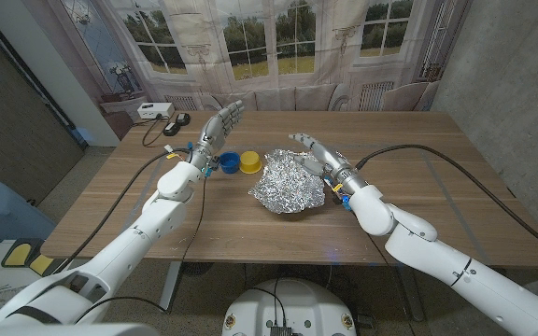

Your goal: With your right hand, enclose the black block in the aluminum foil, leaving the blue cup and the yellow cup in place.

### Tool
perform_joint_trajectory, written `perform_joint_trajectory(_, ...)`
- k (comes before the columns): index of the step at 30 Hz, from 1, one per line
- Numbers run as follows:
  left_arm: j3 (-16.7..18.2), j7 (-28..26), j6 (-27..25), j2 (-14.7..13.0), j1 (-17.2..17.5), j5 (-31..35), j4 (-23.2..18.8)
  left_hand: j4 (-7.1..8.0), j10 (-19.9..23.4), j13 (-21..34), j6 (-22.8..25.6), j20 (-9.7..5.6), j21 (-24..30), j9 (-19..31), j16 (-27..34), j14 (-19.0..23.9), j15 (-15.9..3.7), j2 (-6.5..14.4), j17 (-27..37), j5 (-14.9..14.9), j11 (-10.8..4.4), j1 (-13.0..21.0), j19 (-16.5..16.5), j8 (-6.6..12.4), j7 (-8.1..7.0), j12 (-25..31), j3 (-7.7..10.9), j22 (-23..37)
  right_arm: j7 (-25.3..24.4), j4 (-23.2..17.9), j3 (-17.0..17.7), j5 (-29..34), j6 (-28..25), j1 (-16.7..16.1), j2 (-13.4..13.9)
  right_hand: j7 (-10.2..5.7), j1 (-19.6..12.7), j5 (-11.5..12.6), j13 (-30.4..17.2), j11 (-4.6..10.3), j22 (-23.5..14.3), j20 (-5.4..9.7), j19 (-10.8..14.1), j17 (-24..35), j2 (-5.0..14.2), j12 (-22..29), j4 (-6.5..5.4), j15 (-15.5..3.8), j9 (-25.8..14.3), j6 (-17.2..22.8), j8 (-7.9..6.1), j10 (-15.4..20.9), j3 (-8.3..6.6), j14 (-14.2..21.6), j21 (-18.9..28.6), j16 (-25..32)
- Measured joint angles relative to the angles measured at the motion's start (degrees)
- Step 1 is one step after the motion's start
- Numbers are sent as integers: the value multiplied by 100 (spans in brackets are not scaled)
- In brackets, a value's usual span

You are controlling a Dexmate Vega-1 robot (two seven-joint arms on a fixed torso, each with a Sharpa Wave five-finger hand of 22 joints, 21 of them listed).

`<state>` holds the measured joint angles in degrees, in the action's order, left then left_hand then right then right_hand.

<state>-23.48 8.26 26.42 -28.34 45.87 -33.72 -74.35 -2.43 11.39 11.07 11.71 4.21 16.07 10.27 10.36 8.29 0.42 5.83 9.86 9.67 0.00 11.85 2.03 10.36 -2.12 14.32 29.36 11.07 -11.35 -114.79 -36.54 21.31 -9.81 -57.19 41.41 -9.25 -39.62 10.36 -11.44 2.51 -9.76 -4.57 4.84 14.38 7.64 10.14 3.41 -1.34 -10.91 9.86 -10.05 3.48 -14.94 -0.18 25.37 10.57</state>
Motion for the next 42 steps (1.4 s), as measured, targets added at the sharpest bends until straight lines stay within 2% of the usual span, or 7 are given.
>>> perform_joint_trajectory(4, 10, 38, 1, 13, 0, -44, 3, 7, -30, 0, -32, 0, 0, 0, 0, 0, 0, 22, 0, 0, -30, -22, 0, 0, -16, -27, -7, 0, 292, -94, -171, 234, -293, 131, 56, 12, 144, 0, 27, -28, 0, 1, -91, -68, -53, 0, -21, 61, 0, -127, 0, -96, 75, -100, -98, 0)
perform_joint_trajectory(10, 20, 59, 1, 18, 0, -82, 5, 23, -30, 0, -39, 30, 0, 0, 0, -31, 31, 1, 0, 0, -30, -46, -31, 0, -23, -39, -24, 0, 592, -204, -437, 605, -644, 324, 81, 19, 281, 0, 26, -77, 1, -341, -119, -153, -190, 28, 14, 127, 0, -237, 0, -145, 162, -159, -188, 0)
perform_joint_trajectory(21, 29, 94, -60, 21, 0, -138, 5, 31, -30, -1, -51, 30, 0, -15, 0, -61, 0, 30, 1, 30, -30, -75, -31, 0, -35, -39, -31, -1, 1082, -262, -914, 1038, -1038, 741, 28, -171, 802, 0, 26, 36, 1, -397, -468, -198, -123, 28, -167, 276, -1, -478, -1, -607, 356, -539, -527, 0)
perform_joint_trajectory(22, 33, 100, -66, 27, -8, -142, 11, 30, -30, 0, -60, 30, 0, -15, 1, -61, 0, 30, 0, 30, -30, -75, -31, 0, -44, -39, -31, -1, 1510, -263, -967, 1355, -1314, 785, 20, -195, 820, 0, 26, 55, 1, -467, -491, -211, -141, 28, -167, 291, -1, -502, -1, -651, 356, -555, -532, 0)
perform_joint_trajectory(29, 33, 146, -99, 47, -57, -166, 55, 30, -30, -1, -70, 29, 0, -15, 1, -61, 0, 9, 1, 29, -30, -100, -31, 0, -54, -84, -31, -1, 2029, -263, -1209, 1760, -1617, 991, -31, -162, 726, 29, 26, 57, 1, -691, -453, -289, -236, 28, -3, 340, -1, -755, -1, -832, 337, -603, -632, 0)
perform_joint_trajectory(38, 32, 212, -127, 56, -80, -190, 79, 78, -40, -1, -69, 50, -40, -15, 1, -61, 0, 30, 1, 29, -20, -120, -51, 0, -53, -84, -31, -1, 2238, -175, -1479, 1898, -1722, 1213, -132, -238, 627, 29, 25, 89, 2, -694, -456, -320, -257, 28, 143, 346, -2, -1086, -1, -1110, 284, -714, -720, 0)
perform_joint_trajectory(42, 13, 234, -139, 76, -134, -197, 136, 78, -92, -1, -69, 102, -40, -15, 1, -61, 0, 30, 1, 29, -30, -120, -40, 0, -53, -84, -31, -1, 2801, -94, -1597, 2256, -1996, 1308, -191, -293, 604, 29, 25, 86, 2, -696, -459, -320, -234, 21, 143, 370, -2, -1152, -1, -1188, 284, -757, -765, 0)
